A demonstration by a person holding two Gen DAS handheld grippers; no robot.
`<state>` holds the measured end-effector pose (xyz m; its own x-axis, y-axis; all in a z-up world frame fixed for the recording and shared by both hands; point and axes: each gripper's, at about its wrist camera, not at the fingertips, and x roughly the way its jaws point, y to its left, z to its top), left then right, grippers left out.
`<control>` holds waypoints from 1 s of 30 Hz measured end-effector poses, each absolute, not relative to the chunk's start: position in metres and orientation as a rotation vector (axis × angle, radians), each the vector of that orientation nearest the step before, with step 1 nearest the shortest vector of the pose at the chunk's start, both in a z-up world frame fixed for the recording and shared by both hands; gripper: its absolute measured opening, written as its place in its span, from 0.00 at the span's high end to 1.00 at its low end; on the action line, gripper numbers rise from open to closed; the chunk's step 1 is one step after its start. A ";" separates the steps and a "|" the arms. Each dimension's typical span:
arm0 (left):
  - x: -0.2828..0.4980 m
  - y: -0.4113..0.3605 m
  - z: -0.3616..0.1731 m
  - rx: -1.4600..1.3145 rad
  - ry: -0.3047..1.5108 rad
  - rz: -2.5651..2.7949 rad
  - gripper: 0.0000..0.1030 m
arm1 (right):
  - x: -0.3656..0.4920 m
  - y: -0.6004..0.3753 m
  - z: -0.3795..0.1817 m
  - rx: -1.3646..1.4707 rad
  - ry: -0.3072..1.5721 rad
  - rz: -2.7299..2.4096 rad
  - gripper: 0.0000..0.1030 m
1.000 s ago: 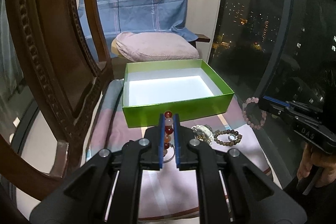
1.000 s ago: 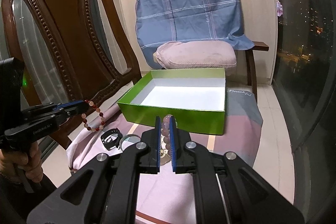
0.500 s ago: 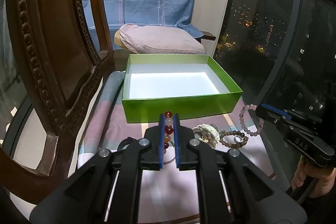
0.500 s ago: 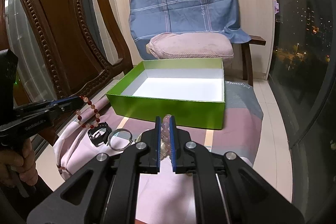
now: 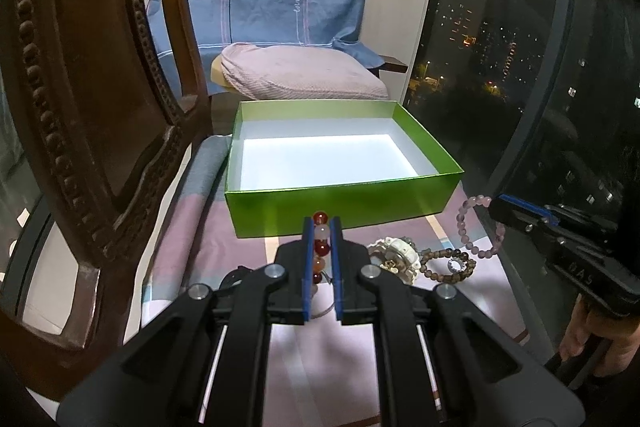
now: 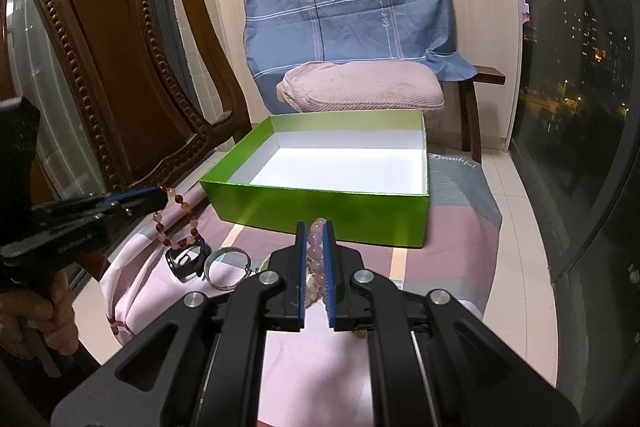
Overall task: Organize jewelry
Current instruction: 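Carry both bracelets over the green box while the right tool releases the pink bracelet inside, then lower the red-and-pink bracelet into the green box and open the left tool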
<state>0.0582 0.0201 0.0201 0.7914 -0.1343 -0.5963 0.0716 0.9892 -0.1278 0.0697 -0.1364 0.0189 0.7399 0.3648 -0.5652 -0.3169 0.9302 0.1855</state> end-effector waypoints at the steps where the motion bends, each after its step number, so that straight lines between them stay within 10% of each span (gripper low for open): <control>1: 0.061 0.021 0.019 -0.105 0.652 -0.111 0.92 | 0.071 -0.137 0.020 0.085 0.637 0.374 0.92; 14: 0.077 0.028 0.025 -0.138 0.633 -0.136 0.92 | 0.207 -0.133 0.069 0.093 0.612 0.283 0.92; 18: 0.077 0.032 0.026 -0.143 0.630 -0.143 0.92 | 0.246 -0.135 0.064 0.105 0.629 0.192 0.39; 30: 0.067 0.035 0.026 -0.139 0.641 -0.154 0.92 | 0.078 -0.180 0.038 0.181 0.454 0.177 0.26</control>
<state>0.0665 0.0353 0.0258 0.7910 -0.1859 -0.5829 0.0999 0.9792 -0.1767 0.0783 -0.1796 0.0383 0.8839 0.2092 -0.4182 -0.1287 0.9686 0.2126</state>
